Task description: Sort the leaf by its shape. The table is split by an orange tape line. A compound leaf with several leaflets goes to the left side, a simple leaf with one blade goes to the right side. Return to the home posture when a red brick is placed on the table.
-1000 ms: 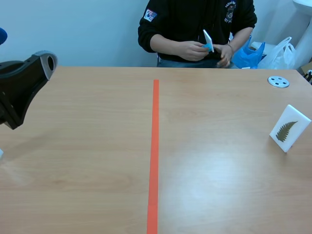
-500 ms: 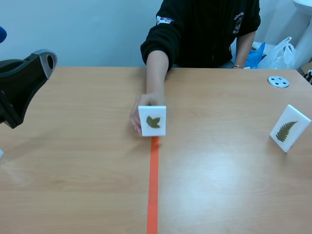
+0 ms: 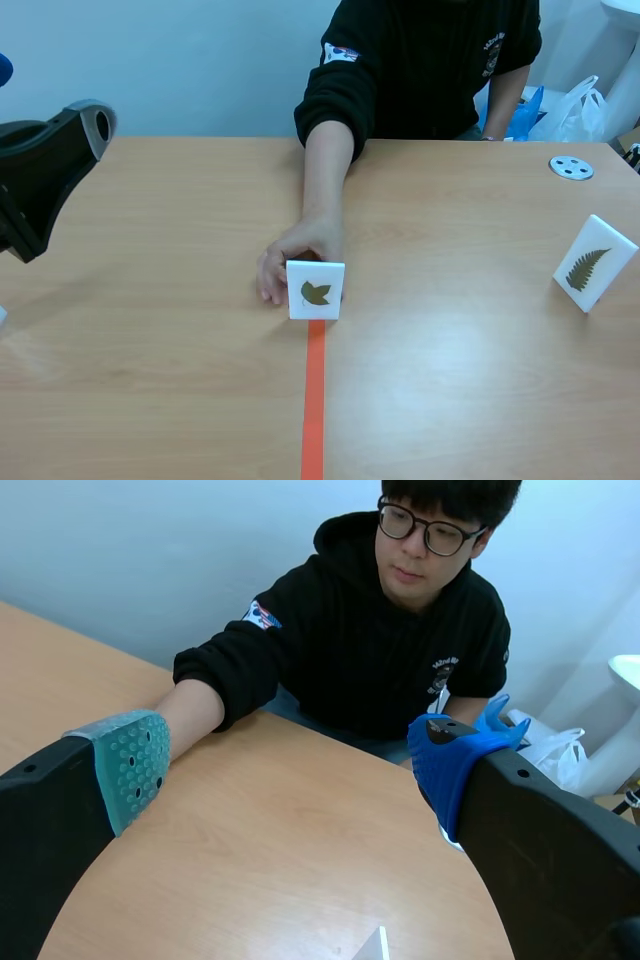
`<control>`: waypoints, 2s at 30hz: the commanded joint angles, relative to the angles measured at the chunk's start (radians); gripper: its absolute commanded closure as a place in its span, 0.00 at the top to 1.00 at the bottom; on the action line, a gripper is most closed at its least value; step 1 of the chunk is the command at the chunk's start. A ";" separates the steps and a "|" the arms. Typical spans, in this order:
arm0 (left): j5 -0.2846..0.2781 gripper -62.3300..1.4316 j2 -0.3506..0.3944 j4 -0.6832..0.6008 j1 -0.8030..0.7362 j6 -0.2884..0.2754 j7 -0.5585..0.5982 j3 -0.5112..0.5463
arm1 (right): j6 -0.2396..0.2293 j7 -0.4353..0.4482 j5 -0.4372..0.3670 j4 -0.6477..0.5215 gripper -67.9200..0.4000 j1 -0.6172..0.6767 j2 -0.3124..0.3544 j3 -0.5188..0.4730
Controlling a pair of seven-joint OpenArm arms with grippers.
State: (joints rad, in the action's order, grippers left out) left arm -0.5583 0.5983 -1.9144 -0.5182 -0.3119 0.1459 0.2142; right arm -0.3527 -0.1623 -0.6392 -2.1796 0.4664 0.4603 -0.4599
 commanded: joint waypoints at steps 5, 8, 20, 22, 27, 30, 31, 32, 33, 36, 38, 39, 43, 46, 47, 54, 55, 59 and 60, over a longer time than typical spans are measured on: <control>-0.006 1.00 -0.005 -0.003 0.000 0.002 0.011 0.003 | 0.008 0.011 -0.005 -0.001 0.72 0.002 0.014 -0.002; -0.006 1.00 -0.005 -0.003 0.000 0.002 -0.006 0.003 | 0.008 0.011 -0.005 -0.001 0.72 0.002 0.014 -0.002; 0.005 1.00 0.079 0.018 0.012 0.002 -0.042 -0.028 | 0.008 0.008 -0.004 -0.001 0.72 0.002 0.014 -0.002; 0.005 1.00 0.086 0.040 0.023 0.006 -0.042 -0.038 | 0.008 0.008 -0.003 -0.001 0.72 0.002 0.014 -0.002; 0.005 1.00 0.087 0.138 0.089 0.005 -0.041 -0.090 | 0.008 0.004 0.000 -0.001 0.72 0.002 0.014 -0.002; 0.045 1.00 0.087 0.206 0.147 0.004 -0.039 -0.154 | 0.008 0.003 0.000 -0.001 0.72 0.002 0.014 -0.002; 0.057 1.00 0.087 0.230 0.170 0.002 -0.039 -0.181 | 0.008 0.003 0.000 -0.001 0.72 0.002 0.014 -0.002; 0.068 1.00 0.087 0.254 0.193 0.002 -0.038 -0.210 | 0.008 0.003 0.000 -0.001 0.72 0.002 0.014 -0.002; 0.084 1.00 0.087 0.278 0.218 0.002 -0.038 -0.241 | 0.008 0.003 0.000 -0.001 0.72 0.002 0.014 -0.002; 0.137 1.00 0.087 0.349 0.301 0.001 -0.032 -0.343 | 0.008 0.003 0.000 -0.001 0.72 0.002 0.014 -0.002; 0.171 1.00 0.086 0.394 0.359 -0.002 -0.031 -0.412 | 0.008 0.003 0.000 -0.001 0.72 0.002 0.014 -0.002; 0.188 1.00 0.084 0.417 0.388 -0.002 -0.031 -0.446 | 0.008 0.003 0.000 -0.001 0.72 0.002 0.014 -0.002; 0.225 1.00 0.076 0.513 0.496 -0.013 -0.031 -0.561 | 0.008 0.000 0.000 -0.001 0.72 0.002 0.014 -0.002; 0.227 1.00 0.063 0.592 0.575 -0.021 -0.031 -0.633 | 0.008 0.000 0.000 -0.001 0.72 0.002 0.014 -0.002; 0.227 1.00 0.057 0.617 0.600 -0.024 -0.031 -0.658 | 0.008 -0.001 0.000 -0.001 0.72 0.002 0.014 -0.002; 0.236 1.00 0.001 0.771 0.749 -0.025 -0.021 -0.813 | 0.008 -0.001 0.000 -0.001 0.72 0.002 0.014 -0.002; 0.243 1.00 -0.009 0.792 0.768 -0.025 -0.016 -0.835 | 0.008 -0.001 0.000 -0.001 0.72 0.002 0.014 -0.002; 0.272 1.00 -0.057 0.870 0.833 -0.025 -0.007 -0.924 | 0.008 -0.001 0.003 -0.001 0.72 0.002 0.014 -0.002; 0.272 1.00 -0.071 0.889 0.847 -0.024 -0.007 -0.942 | 0.008 -0.001 0.003 -0.001 0.72 0.002 0.014 -0.002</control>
State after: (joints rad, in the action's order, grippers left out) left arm -0.2790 0.5396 -1.0080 0.3164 -0.3347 0.1238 -0.7345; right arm -0.3527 -0.1772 -0.6323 -2.1796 0.4664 0.4603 -0.4599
